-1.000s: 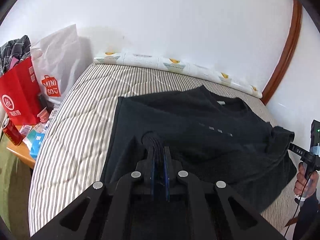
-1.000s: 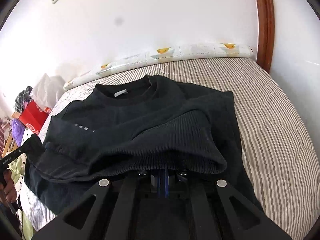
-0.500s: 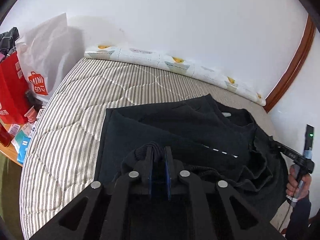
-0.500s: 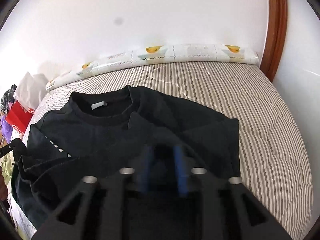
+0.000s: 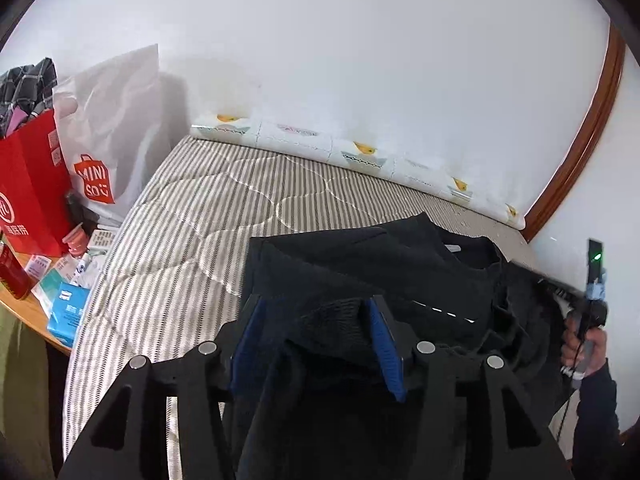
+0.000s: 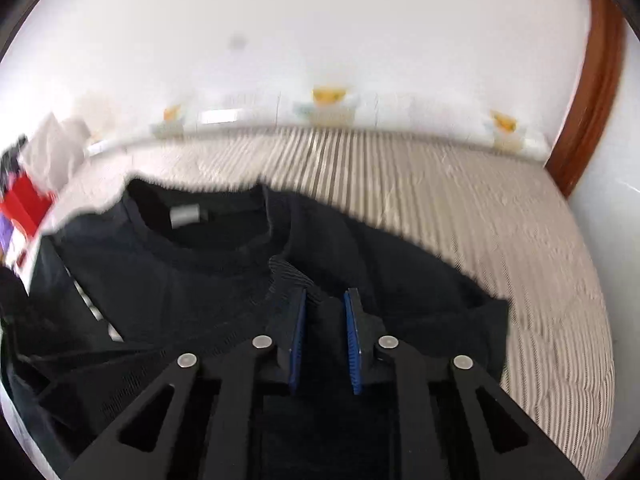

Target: Fold small clothes

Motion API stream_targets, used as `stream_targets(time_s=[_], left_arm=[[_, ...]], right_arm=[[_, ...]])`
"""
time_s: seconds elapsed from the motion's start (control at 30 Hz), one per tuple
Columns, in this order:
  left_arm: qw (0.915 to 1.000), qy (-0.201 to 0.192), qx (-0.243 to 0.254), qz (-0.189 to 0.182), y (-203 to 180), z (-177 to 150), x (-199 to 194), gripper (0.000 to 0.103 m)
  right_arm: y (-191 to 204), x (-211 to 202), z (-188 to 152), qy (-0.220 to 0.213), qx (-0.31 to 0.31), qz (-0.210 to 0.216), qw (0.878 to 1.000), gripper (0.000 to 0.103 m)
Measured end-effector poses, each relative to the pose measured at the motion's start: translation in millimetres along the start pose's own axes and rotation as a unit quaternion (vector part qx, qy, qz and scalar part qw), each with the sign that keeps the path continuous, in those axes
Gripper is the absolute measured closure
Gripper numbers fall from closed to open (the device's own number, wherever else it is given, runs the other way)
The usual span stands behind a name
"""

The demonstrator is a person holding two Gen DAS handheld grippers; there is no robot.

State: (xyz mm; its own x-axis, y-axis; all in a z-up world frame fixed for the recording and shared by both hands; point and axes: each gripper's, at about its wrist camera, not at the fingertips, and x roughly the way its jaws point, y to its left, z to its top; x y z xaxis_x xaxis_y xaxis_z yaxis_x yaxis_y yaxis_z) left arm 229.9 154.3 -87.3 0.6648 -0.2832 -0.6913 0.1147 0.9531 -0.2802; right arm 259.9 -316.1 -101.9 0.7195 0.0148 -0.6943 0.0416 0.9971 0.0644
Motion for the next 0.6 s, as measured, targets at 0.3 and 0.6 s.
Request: stream_targets(time_s=[0.3,0.6], left_arm=[[0.9999,0.01,0.005,-0.009,-6,-1,5,0.052],[0.9965,0.043,0.059,0.042,-20,2,39,0.052]], right_arm=[[-39,6,6,-0.008,0.085,-0.049,0.995,0.087],[-39,10,4,0.027,0.064,-0.063,0.996,0.072]])
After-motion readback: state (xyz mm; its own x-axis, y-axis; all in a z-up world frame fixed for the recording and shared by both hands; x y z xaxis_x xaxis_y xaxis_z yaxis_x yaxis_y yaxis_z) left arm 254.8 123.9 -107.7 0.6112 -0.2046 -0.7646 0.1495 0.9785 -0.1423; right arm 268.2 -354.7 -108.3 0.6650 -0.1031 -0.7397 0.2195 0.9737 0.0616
